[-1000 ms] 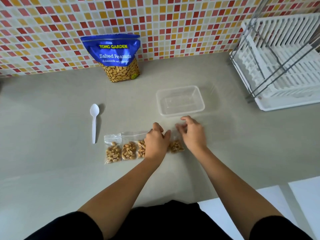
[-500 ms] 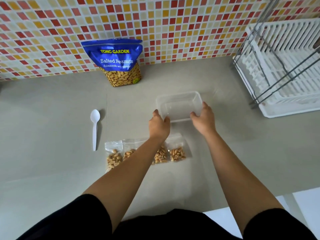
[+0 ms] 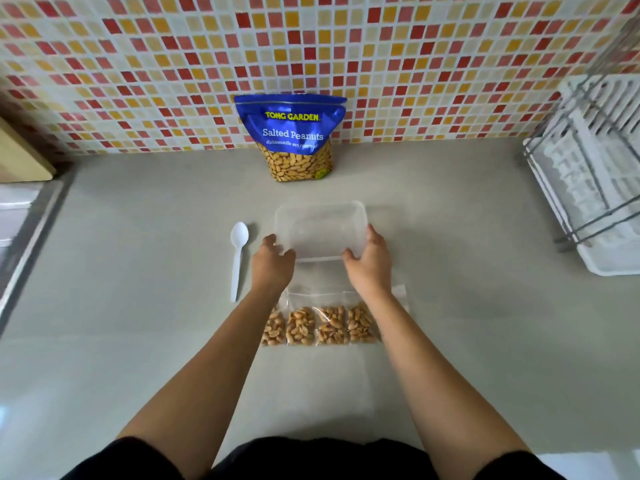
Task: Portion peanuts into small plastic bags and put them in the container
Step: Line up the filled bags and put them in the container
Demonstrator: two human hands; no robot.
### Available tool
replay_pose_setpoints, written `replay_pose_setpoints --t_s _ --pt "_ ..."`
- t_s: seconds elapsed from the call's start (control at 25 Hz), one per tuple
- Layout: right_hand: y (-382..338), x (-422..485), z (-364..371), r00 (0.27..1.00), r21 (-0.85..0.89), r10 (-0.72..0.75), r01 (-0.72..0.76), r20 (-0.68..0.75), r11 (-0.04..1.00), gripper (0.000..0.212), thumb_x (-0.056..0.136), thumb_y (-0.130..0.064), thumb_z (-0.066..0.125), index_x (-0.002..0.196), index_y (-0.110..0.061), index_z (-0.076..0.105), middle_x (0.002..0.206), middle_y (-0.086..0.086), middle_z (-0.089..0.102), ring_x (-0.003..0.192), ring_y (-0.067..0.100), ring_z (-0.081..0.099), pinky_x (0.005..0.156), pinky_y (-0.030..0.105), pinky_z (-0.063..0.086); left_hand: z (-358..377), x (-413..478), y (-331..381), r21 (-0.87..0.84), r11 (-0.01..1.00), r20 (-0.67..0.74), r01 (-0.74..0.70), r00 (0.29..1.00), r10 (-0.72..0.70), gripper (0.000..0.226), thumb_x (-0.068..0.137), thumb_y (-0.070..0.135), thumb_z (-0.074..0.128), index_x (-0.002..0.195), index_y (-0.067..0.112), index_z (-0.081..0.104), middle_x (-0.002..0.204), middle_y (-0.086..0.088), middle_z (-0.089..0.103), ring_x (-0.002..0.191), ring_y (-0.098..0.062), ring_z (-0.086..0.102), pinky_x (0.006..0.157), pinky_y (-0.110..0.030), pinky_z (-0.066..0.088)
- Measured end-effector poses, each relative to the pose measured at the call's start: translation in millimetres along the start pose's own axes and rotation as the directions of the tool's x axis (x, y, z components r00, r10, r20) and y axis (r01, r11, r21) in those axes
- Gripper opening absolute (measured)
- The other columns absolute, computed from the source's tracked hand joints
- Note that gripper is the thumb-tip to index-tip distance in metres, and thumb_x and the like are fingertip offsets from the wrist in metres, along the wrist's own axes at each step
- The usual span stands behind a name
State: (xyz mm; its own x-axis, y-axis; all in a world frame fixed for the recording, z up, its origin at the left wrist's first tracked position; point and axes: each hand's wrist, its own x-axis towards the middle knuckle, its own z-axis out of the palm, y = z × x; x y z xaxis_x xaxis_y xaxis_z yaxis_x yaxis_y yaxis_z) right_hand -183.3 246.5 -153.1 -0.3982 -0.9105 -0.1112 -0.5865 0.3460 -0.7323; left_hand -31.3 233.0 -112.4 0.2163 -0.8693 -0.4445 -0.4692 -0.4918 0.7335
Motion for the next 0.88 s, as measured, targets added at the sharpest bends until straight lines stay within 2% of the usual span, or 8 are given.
replay_pose_setpoints --t_s 0.32,0.48,0.56,0.6,0.68,0.72,0.8,0.88 --pt "1 -4 -1 0.998 -0.027 -0.028 0.029 0.056 0.999 0.066 0.086 -0.028 0.064 0.141 -0.005 0.035 0.141 0.015 0.045 0.130 0.028 0.043 0.107 0.032 0.033 -12 -5 0 0.137 0.990 -0.008 -0.046 0.999 0.047 0.054 0.094 0.020 0.047 0.144 0.009 0.031 0.138 -0.013 0.050 0.123 -0.028 0.049 0.096 -0.029 0.039" --pt "-9 -9 -9 0.998 -0.067 -0.042 0.044 0.036 0.997 0.068 0.088 -0.036 0.058 0.144 -0.007 0.031 0.146 0.015 0.040 0.136 0.027 0.035 0.111 0.034 0.031 -20 -13 11 0.186 0.975 -0.095 -0.119 0.986 0.139 0.051 0.095 0.026 0.047 0.142 0.007 0.037 0.136 -0.013 0.052 0.119 -0.029 0.053 0.095 -0.030 0.041" --pt "-22 -13 -18 0.995 -0.019 -0.096 0.096 -0.038 0.995 0.067 0.088 -0.034 0.060 0.142 -0.006 0.033 0.144 0.016 0.042 0.136 0.027 0.036 0.111 0.032 0.031 -25 -15 22 0.036 0.984 -0.185 -0.174 0.967 0.178 0.046 0.094 0.022 0.048 0.138 0.008 0.042 0.127 -0.009 0.059 0.103 -0.023 0.061 0.085 -0.023 0.045" --pt "-31 -15 -27 0.988 0.050 -0.121 0.126 -0.098 0.991 0.065 0.087 -0.031 0.061 0.141 -0.005 0.036 0.142 0.015 0.044 0.133 0.026 0.040 0.108 0.027 0.031 -28 -13 28 -0.132 0.973 -0.195 -0.188 0.967 0.161 0.043 0.094 0.018 0.049 0.135 0.008 0.045 0.114 -0.006 0.064 0.087 -0.018 0.064 0.077 -0.021 0.049" --pt "-51 -12 -51 0.979 0.276 -0.095 0.143 -0.179 0.950 0.063 0.086 -0.023 0.064 0.140 -0.008 0.035 0.135 0.007 0.049 0.115 0.018 0.054 0.094 0.011 0.038 -37 -8 43 -0.478 0.856 -0.152 -0.196 0.979 0.139 0.037 0.091 0.009 0.053 0.128 0.007 0.050 0.087 0.001 0.065 0.063 -0.011 0.063 0.076 -0.026 0.056" --pt "-61 -6 -65 0.986 0.409 -0.056 0.116 -0.155 0.905 0.066 0.085 -0.021 0.065 0.142 -0.013 0.032 0.129 0.002 0.049 0.100 0.011 0.058 0.084 0.008 0.042 -41 -6 51 -0.589 0.785 -0.106 -0.192 0.981 0.160 0.035 0.090 0.004 0.054 0.125 0.005 0.052 0.079 0.001 0.061 0.058 -0.010 0.060 0.075 -0.027 0.057" --pt "-75 9 -93 1.000 0.639 0.005 -0.013 0.014 0.769 0.068 0.084 -0.015 0.063 0.142 -0.026 0.029 0.120 -0.004 0.053 0.077 0.004 0.059 0.070 0.013 0.047 -47 -1 62 -0.677 0.713 0.013 -0.180 0.966 0.256 0.030 0.090 -0.003 0.054 0.119 0.005 0.053 0.074 -0.002 0.055 0.056 -0.013 0.053 0.064 -0.020 0.055" --pt "-73 22 -111 0.985 0.701 -0.006 -0.116 0.170 0.703 0.056 0.087 -0.003 0.058 0.135 -0.024 0.040 0.108 -0.002 0.063 0.069 0.006 0.065 0.062 0.015 0.050 -47 7 66 -0.621 0.760 0.083 -0.192 0.948 0.308 0.030 0.092 0.005 0.055 0.121 0.002 0.055 0.079 -0.004 0.057 0.059 -0.014 0.054 0.062 -0.020 0.053"
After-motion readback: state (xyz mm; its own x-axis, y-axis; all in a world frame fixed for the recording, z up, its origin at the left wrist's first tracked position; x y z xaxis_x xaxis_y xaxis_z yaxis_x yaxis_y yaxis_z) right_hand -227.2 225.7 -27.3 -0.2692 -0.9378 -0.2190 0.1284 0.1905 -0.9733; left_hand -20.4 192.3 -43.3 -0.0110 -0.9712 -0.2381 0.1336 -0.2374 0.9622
